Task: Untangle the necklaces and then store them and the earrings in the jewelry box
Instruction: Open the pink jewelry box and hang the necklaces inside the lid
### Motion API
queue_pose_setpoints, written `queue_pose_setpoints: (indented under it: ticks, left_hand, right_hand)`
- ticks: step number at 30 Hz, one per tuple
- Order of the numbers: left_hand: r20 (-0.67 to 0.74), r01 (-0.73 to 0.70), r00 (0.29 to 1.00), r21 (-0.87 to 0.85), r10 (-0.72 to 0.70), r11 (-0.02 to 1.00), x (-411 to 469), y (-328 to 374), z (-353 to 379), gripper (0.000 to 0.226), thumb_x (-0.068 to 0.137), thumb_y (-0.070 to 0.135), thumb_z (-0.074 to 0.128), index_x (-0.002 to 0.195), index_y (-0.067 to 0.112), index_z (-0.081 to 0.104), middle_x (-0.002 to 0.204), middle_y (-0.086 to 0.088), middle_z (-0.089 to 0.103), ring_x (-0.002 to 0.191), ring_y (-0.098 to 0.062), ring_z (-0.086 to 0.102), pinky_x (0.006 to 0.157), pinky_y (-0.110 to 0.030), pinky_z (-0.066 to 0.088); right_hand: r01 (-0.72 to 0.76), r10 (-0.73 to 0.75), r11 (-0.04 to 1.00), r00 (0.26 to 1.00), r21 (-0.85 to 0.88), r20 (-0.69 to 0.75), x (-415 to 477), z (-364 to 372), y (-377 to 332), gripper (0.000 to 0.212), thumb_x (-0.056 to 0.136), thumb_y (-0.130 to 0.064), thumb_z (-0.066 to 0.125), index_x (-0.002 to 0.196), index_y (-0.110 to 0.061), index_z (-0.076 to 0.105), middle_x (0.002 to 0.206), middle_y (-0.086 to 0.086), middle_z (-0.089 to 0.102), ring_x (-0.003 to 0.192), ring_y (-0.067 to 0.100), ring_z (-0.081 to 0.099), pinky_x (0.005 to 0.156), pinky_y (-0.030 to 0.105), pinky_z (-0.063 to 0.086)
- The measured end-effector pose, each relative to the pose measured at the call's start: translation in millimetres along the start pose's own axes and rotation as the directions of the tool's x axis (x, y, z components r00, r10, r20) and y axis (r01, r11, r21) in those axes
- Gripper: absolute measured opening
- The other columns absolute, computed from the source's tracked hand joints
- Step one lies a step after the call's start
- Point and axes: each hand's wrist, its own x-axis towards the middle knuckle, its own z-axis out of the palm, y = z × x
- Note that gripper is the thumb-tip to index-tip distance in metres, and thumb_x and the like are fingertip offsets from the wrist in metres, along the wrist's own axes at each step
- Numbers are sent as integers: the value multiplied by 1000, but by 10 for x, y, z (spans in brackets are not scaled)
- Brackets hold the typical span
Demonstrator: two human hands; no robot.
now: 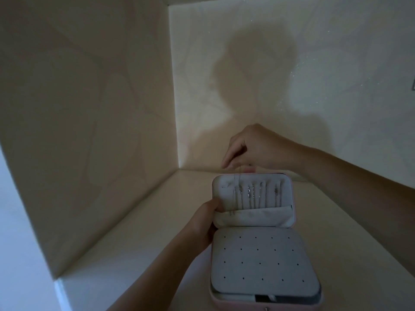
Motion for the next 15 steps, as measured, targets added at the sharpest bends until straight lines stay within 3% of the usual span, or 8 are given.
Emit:
queue_pose_setpoints:
  ticks: [3,6,8,10,12,15]
  left_hand:
    - [-9,-6,1000,15,6,1000,-6,5,3,33,86,5,38,102,-1,66,89,-14,72,82,-25,68,76,-35,54]
    - [-27,12,1000,19,-11,1000,3,-11,-9,24,75,11,47,90,2,64,80,-13,64,75,-25,60,73,-36,49]
    - [-34,23,999,32,-22,999,-8,-7,9,20,61,16,51,80,10,51,73,-10,50,69,-25,48,65,-33,41]
    - [-39,36,999,28,-35,999,-8,-16,24,5,67,13,49,68,12,45,61,-4,45,57,-17,45,56,-27,38]
    - [-26,43,999,30,-42,999,23,-32,-11,25,80,6,42,57,14,43,52,0,45,47,-14,45,49,-24,39]
    - [-32,36,999,28,-35,999,50,-47,-22,6,76,9,45,71,12,46,64,-5,47,59,-17,47,57,-28,40]
  right_hand:
    - [8,-5,997,999,-83,38,-11,73,-25,13,80,-6,74,86,-18,78,68,-17,63,61,-11,57,58,10,41]
    - [51,-55,990,998,-132,-23,18,71,-34,13,81,-6,74,92,-12,77,71,-19,61,65,-14,57,62,4,40]
    - [68,-84,987,990,-144,-111,55,37,-10,12,81,-7,74,92,-12,77,75,-13,66,69,-9,60,63,5,42]
    - [87,-116,985,974,-152,-196,90,-15,12,11,80,-7,75,89,-11,77,80,-4,71,74,-1,63,66,7,45]
    - [93,-124,985,966,-143,-225,111,-60,23,9,78,-5,77,86,-9,77,78,-3,71,74,1,63,68,9,47]
    - [89,-119,983,975,-160,-190,115,-59,35,8,75,-8,79,83,-12,78,73,-13,64,67,-4,58,63,8,40]
